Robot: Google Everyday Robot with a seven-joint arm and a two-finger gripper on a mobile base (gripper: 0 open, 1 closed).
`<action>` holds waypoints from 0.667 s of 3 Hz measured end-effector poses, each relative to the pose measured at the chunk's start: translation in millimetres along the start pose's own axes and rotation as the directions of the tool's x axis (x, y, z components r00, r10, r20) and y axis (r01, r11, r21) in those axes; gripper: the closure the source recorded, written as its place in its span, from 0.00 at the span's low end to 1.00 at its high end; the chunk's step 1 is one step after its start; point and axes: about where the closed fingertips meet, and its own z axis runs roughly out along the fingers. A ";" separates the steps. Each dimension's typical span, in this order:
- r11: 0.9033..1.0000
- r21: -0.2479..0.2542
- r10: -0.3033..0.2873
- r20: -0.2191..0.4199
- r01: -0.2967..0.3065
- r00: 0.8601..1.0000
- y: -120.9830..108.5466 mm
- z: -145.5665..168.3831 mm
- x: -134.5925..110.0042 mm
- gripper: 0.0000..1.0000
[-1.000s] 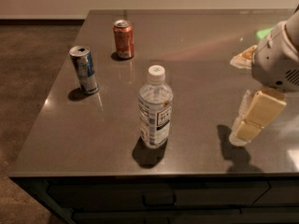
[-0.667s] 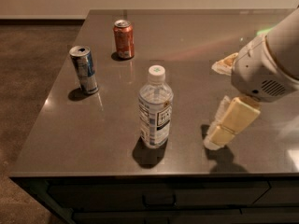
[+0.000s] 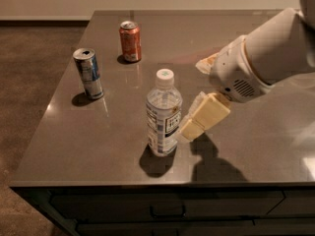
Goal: Move blue plastic bottle near coke can
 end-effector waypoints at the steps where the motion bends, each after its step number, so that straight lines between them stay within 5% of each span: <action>1: 0.999 -0.034 0.019 0.050 -0.018 0.999 1.8 14.7 -13.6 0.00; 2: 0.997 -0.068 0.032 0.095 -0.026 0.995 5.8 25.1 -23.1 0.00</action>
Offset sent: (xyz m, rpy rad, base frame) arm 0.0100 0.0489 -0.0131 0.1841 0.0682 0.0537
